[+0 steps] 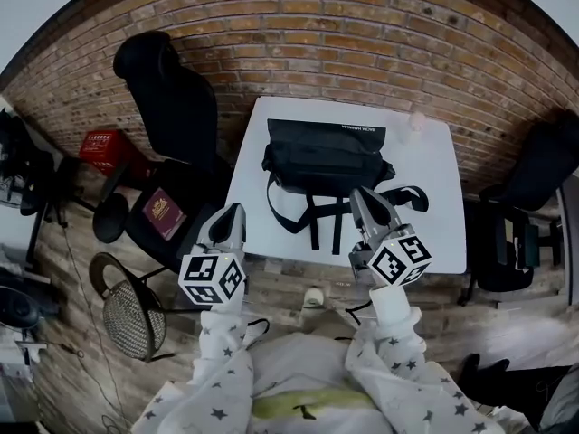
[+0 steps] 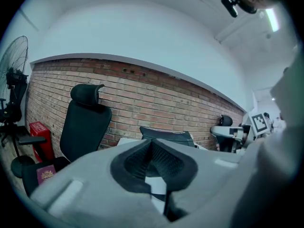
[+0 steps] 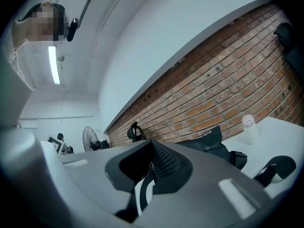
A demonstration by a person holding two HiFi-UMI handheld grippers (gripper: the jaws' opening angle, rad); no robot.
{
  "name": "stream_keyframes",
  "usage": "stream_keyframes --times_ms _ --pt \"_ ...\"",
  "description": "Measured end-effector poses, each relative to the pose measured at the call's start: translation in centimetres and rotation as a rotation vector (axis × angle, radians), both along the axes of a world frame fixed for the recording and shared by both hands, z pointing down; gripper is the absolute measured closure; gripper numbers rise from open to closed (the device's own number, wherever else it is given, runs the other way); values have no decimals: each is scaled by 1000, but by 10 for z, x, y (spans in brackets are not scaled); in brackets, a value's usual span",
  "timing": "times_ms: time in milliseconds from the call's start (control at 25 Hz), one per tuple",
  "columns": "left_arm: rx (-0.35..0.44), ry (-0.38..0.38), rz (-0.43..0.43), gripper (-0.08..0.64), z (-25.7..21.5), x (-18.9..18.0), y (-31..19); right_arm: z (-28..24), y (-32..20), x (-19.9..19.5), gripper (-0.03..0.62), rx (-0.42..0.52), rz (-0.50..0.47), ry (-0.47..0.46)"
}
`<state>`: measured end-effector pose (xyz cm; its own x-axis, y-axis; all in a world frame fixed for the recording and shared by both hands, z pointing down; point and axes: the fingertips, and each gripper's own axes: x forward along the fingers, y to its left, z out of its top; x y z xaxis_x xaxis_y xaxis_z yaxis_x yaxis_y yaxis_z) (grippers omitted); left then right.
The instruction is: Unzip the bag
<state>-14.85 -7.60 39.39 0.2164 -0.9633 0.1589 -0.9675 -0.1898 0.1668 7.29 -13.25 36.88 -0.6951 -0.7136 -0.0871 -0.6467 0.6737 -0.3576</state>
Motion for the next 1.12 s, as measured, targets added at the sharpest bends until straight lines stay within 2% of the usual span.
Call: stream_keyframes --times_ms 440,680,920,1040,1120 --pt "-19 -39 23 561 12 10 -60 26 -43 -35 601 -12 -168 42" --pt "-86 -46 61 561 31 8 -84 48 -47 -75 600 -56 -314 83" --pt "-141 -19 115 561 47 0 -112 80 -51 -107 595 -132 -337 113" --pt "-151 0 163 553 52 -2 -133 95 -63 -122 503 -168 -323 127" --pt "-153 14 190 524 55 -5 -143 105 -66 -134 499 -185 -326 142"
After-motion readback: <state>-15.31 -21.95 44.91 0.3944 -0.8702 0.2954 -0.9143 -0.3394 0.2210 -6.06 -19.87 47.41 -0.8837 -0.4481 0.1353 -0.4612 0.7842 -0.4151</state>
